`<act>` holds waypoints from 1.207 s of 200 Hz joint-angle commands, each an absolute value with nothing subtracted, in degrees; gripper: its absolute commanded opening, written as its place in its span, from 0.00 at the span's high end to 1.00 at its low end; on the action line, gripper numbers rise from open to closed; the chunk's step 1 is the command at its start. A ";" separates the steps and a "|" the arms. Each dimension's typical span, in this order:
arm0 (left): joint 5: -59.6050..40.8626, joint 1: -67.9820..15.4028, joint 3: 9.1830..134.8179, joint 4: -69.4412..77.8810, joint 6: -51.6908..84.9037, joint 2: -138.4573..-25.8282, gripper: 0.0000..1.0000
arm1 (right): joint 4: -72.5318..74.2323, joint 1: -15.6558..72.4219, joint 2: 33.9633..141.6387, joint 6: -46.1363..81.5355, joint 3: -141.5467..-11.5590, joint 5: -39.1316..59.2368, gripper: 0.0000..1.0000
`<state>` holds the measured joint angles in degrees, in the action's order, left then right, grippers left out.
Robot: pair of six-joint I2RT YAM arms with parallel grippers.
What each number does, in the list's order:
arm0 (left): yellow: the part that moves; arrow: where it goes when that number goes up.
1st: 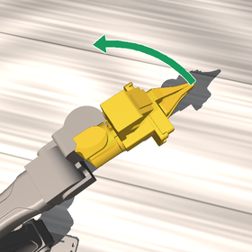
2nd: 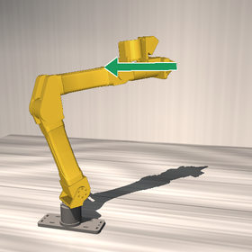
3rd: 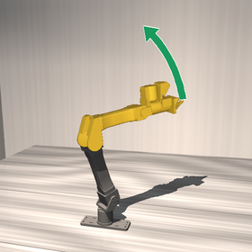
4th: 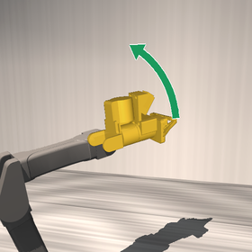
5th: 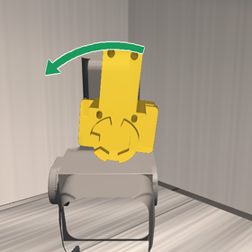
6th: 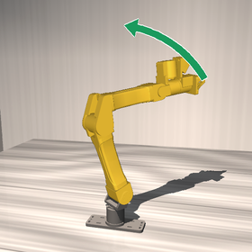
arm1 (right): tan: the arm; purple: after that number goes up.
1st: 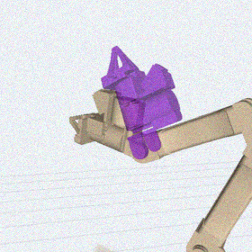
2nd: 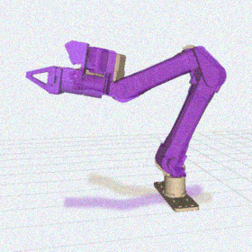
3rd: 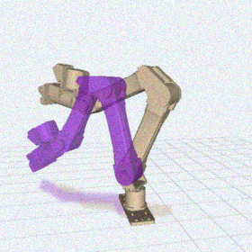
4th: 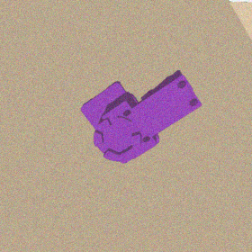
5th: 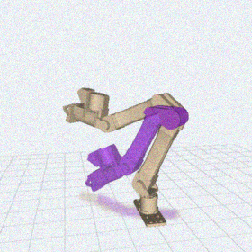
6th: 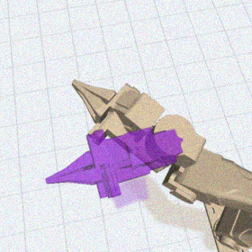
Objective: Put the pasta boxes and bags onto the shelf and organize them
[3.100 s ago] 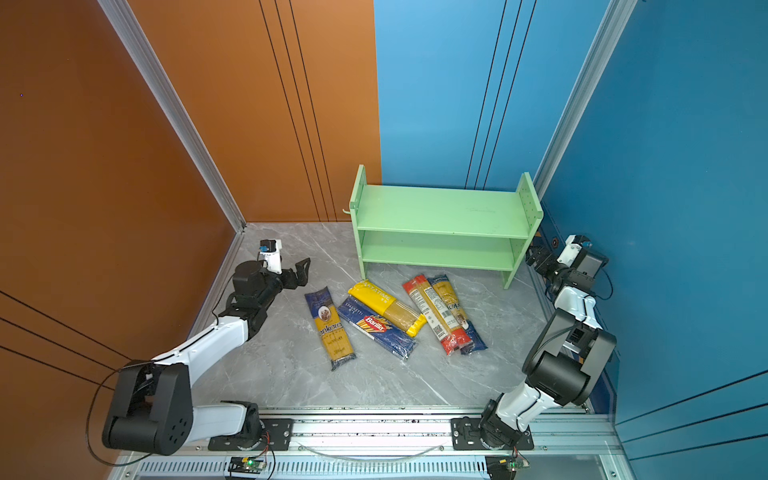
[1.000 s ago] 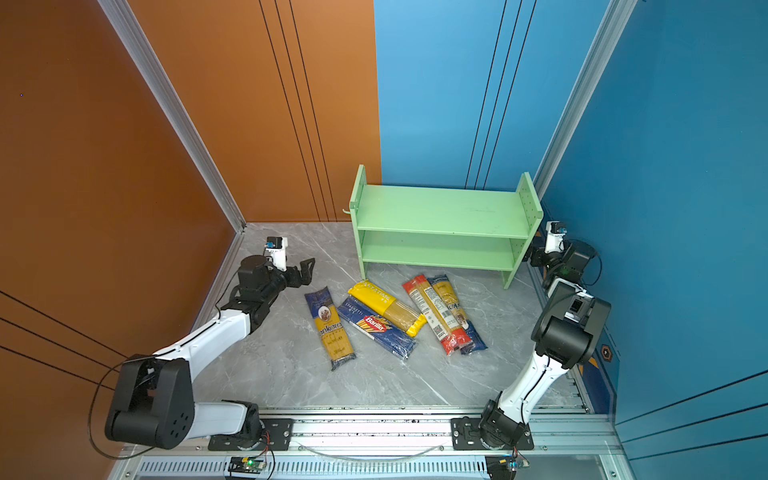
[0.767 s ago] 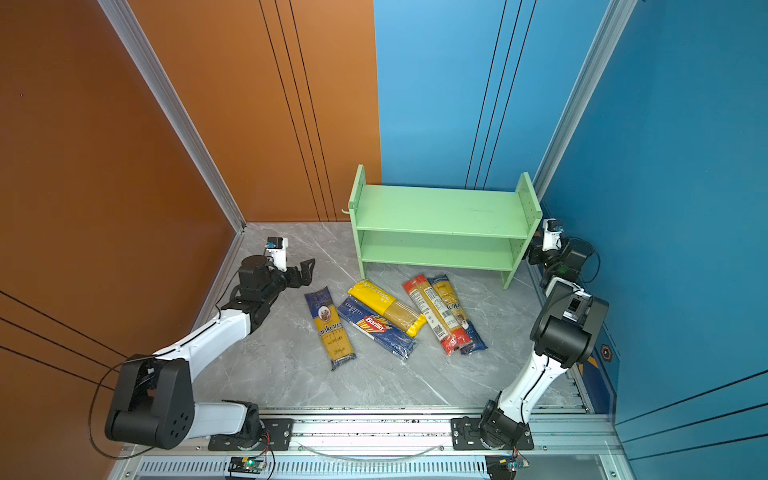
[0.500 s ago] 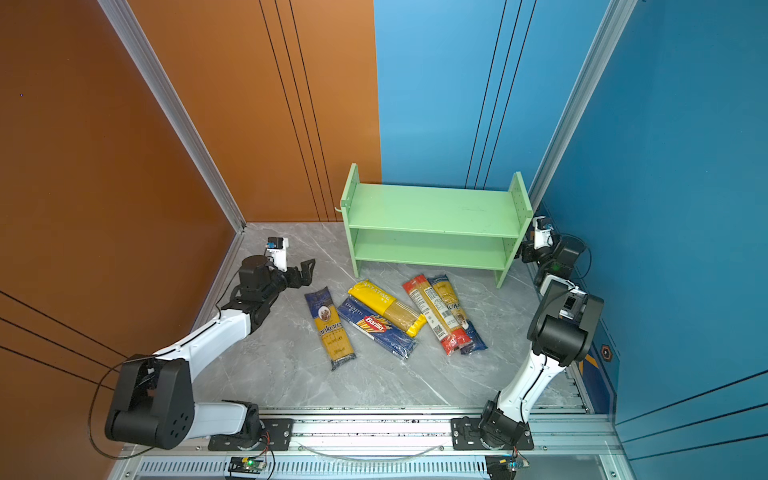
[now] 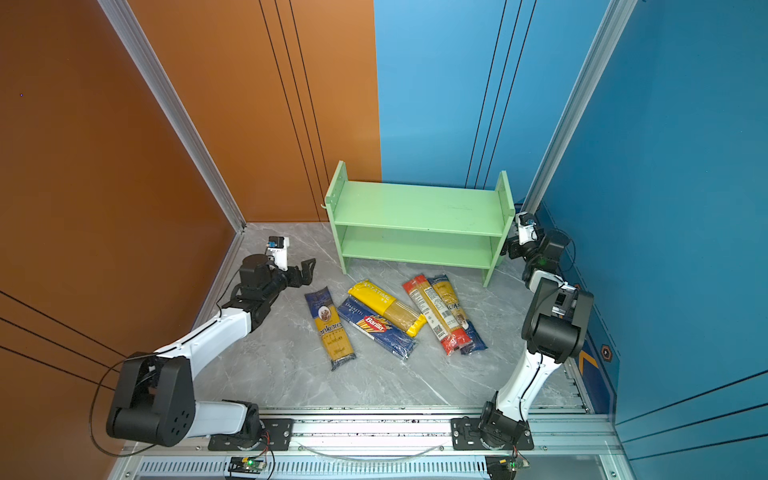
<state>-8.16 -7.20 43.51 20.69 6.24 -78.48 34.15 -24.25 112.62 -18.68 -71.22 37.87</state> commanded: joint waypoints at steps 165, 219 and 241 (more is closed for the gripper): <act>-5.42 -17.83 50.04 33.19 3.78 -90.10 0.02 | 35.60 -21.36 114.70 -18.40 -73.48 36.87 0.00; 5.75 -21.66 52.16 41.50 2.60 -97.23 0.02 | 36.23 -21.36 115.14 -18.07 -73.21 36.39 0.00; 8.80 -22.32 51.94 45.96 2.66 -99.58 0.02 | 36.36 -21.42 115.23 -17.84 -73.21 36.30 0.00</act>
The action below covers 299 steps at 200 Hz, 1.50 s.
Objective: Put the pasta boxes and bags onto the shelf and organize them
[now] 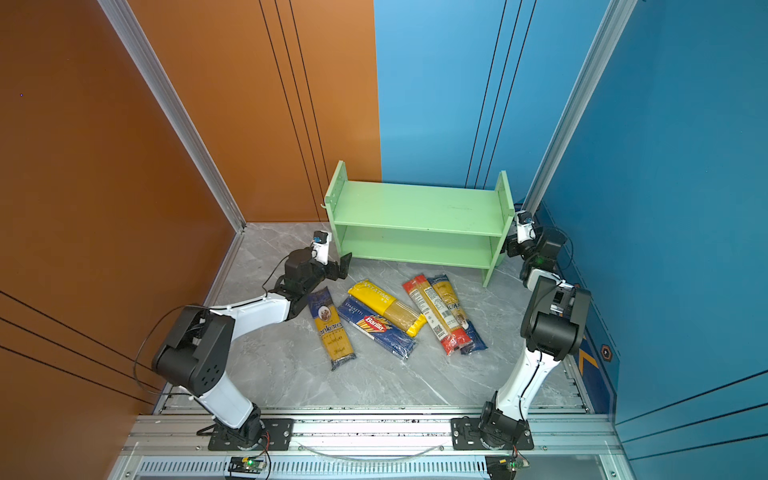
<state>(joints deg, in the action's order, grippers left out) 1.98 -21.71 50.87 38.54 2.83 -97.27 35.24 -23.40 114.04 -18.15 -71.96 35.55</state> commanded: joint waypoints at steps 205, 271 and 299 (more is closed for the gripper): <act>36.09 -26.50 47.07 63.43 -4.28 -104.71 0.02 | 36.34 -18.48 118.17 -16.31 -77.50 34.71 0.00; 41.04 -27.86 44.69 68.15 -6.57 -104.68 0.02 | 34.01 -16.98 120.16 -16.92 -81.32 34.76 0.00; 42.92 -28.02 43.42 68.94 -7.14 -103.85 0.02 | 33.40 -16.01 120.87 -17.23 -82.52 34.63 0.00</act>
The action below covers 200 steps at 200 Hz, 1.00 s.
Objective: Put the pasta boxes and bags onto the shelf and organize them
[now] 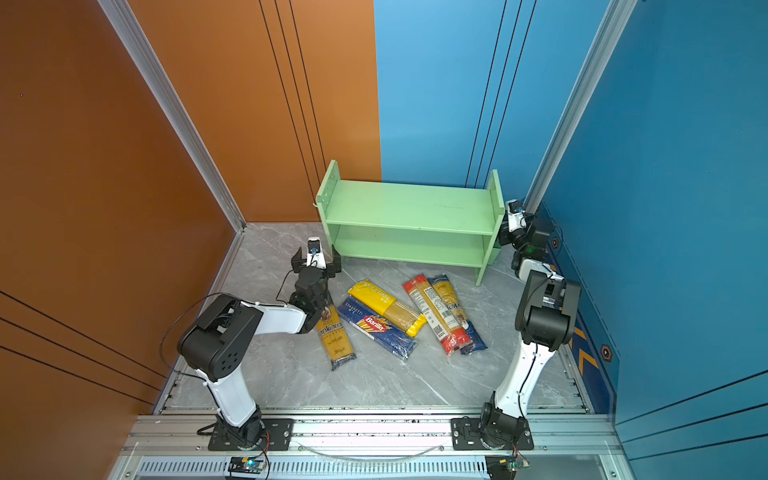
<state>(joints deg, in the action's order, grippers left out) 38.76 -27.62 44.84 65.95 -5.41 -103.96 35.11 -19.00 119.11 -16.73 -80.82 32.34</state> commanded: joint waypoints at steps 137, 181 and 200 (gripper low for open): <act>43.78 -27.23 36.51 73.61 -11.19 -99.19 0.02 | 30.10 -10.78 124.27 -18.54 -89.44 32.85 0.00; 31.30 -24.20 34.95 70.48 -7.72 -96.57 0.02 | 32.96 -11.50 122.86 -14.40 -87.34 31.03 0.00; 27.56 -23.31 34.18 68.70 -7.40 -94.83 0.02 | 35.80 -13.01 121.05 -10.49 -84.88 30.85 0.00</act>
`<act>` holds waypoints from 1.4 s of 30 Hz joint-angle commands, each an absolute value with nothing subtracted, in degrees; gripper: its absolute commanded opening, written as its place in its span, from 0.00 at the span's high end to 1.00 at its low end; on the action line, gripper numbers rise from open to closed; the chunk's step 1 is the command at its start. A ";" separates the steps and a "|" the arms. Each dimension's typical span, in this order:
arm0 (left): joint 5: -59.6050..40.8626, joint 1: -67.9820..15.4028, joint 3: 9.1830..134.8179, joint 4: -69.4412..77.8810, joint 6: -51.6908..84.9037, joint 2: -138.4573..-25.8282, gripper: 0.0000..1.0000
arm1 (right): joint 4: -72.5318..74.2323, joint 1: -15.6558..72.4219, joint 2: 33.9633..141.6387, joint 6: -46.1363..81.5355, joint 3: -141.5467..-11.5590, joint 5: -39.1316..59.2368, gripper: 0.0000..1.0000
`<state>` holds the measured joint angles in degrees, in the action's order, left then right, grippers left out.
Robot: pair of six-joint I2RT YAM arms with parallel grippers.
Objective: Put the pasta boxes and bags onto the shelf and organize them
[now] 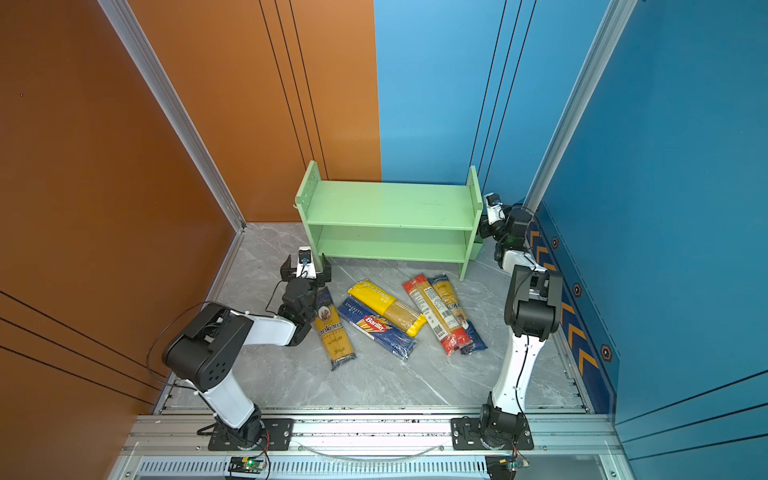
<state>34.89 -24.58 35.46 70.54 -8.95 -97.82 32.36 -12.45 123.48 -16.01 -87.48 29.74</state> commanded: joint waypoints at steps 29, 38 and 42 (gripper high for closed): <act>8.19 -15.01 34.40 21.73 2.31 -66.55 0.02 | -26.43 -16.39 86.66 -3.18 -75.22 14.54 0.00; 5.77 -14.60 35.29 13.04 6.93 -65.45 0.02 | -38.86 -12.05 76.92 -2.26 -66.96 14.03 0.00; 3.63 -14.50 35.18 11.56 8.04 -65.65 0.02 | -40.17 -7.67 72.30 -0.39 -63.05 12.96 0.00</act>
